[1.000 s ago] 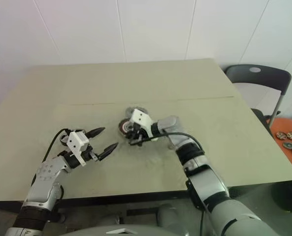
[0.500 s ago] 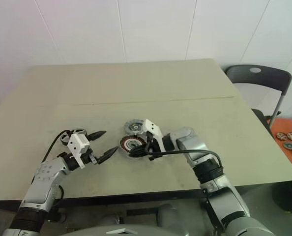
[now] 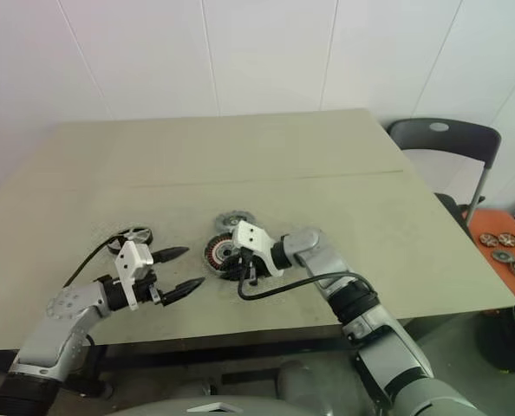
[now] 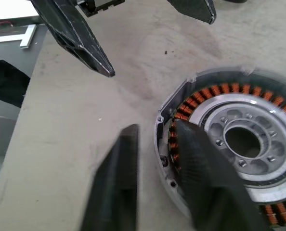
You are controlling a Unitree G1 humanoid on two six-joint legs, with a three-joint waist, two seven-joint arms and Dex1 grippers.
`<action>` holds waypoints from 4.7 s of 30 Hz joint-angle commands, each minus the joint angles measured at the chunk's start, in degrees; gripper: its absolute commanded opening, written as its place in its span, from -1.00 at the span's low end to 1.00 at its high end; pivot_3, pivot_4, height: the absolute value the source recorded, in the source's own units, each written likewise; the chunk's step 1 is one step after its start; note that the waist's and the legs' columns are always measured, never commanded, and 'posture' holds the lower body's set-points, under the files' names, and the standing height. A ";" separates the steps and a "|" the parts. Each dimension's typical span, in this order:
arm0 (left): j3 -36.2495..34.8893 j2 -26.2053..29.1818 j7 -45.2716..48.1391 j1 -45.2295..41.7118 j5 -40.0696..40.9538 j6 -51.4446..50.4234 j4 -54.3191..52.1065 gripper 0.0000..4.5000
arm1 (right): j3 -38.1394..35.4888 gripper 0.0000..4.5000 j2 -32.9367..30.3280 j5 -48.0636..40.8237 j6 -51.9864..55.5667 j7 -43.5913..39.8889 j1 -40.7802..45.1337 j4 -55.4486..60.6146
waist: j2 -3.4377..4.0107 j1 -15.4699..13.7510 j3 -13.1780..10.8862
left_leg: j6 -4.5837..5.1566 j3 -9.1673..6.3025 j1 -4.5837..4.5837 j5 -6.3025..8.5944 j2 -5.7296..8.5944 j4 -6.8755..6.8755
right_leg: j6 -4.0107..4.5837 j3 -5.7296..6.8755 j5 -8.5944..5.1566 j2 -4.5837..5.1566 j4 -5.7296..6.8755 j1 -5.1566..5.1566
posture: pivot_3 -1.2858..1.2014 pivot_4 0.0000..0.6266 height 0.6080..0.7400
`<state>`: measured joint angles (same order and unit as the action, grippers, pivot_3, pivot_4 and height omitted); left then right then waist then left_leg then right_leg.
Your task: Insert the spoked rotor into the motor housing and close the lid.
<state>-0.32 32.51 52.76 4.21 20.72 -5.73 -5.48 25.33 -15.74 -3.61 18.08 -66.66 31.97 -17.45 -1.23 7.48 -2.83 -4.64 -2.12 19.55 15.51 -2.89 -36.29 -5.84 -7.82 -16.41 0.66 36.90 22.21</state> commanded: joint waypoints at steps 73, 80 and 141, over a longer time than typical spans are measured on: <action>2.36 -3.32 0.04 -3.86 -5.83 4.77 4.68 1.00 | -17.96 -0.70 -11.24 -7.64 -3.20 9.40 -8.64 0.17 | -0.10 -0.06 0.02 | 0.39 0.01 0.66 0.09 0.04 -0.30 | -0.04 -0.11 0.02 -0.08 0.13 0.21 | 0.03 -1.00 1.00; 2.07 -3.10 0.11 -4.21 -5.91 4.85 5.19 1.00 | -16.13 -0.70 -2.54 -10.54 2.41 13.40 -5.21 9.23 | 0.05 -0.53 -0.07 | 0.39 0.00 0.84 0.09 0.04 -0.03 | -0.06 -0.12 0.05 -0.10 0.18 0.50 | 0.03 -1.00 1.00; 1.59 -5.15 -0.95 -4.72 -4.12 4.93 5.01 1.00 | -3.47 -0.70 2.50 -4.01 10.21 11.29 2.24 2.54 | 0.05 -0.42 -0.07 | 0.39 0.00 0.88 0.09 0.04 0.11 | -0.15 -0.11 0.15 -0.10 0.14 0.58 | 0.03 -1.00 1.00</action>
<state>1.41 27.48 51.99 0.19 16.70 -1.95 -0.02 22.06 -13.48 -7.49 28.33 -55.02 33.47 -15.42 -1.18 7.06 -2.90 -4.25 -2.12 20.44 15.61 -2.86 -36.17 -5.99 -7.93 -16.26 0.57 37.04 22.79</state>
